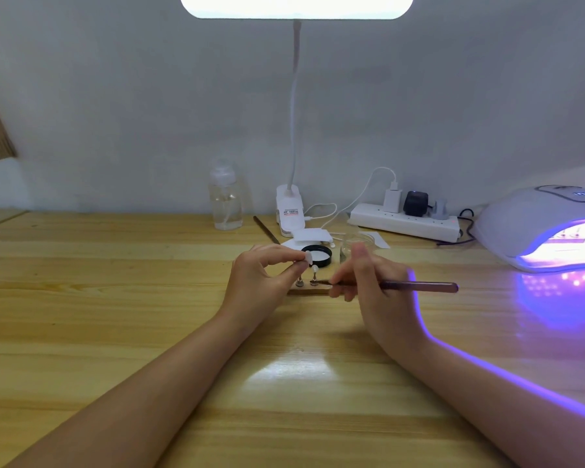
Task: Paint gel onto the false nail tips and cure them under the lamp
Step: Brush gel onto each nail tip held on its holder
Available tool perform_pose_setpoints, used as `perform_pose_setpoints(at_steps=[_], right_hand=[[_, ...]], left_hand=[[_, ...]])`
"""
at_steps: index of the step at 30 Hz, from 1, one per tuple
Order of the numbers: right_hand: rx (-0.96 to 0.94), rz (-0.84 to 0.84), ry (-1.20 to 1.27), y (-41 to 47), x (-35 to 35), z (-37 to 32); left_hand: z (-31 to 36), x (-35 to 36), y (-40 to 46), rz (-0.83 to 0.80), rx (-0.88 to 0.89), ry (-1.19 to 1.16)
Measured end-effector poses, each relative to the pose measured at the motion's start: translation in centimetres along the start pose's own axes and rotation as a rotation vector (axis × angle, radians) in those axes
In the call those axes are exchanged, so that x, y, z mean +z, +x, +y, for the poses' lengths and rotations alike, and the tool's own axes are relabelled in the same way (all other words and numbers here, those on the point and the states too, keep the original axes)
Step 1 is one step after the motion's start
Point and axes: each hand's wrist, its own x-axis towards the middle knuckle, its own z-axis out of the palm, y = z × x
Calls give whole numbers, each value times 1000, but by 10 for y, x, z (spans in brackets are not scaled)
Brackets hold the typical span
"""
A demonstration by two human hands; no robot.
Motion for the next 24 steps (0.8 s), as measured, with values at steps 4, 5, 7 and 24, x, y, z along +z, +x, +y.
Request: perform_pose_setpoints(at_steps=[4, 5, 7, 24], right_hand=[[-89, -7, -92, 3, 1, -4], [-89, -25, -107, 4, 1, -4], [-53, -39, -67, 3, 1, -4], [26, 2, 4, 3, 3, -9]], left_hand=[[-1, 0, 0, 6, 5, -14], [-1, 0, 0, 7, 12, -9], [-2, 0, 1, 8, 22, 1], [-3, -2, 1, 24, 20, -38]])
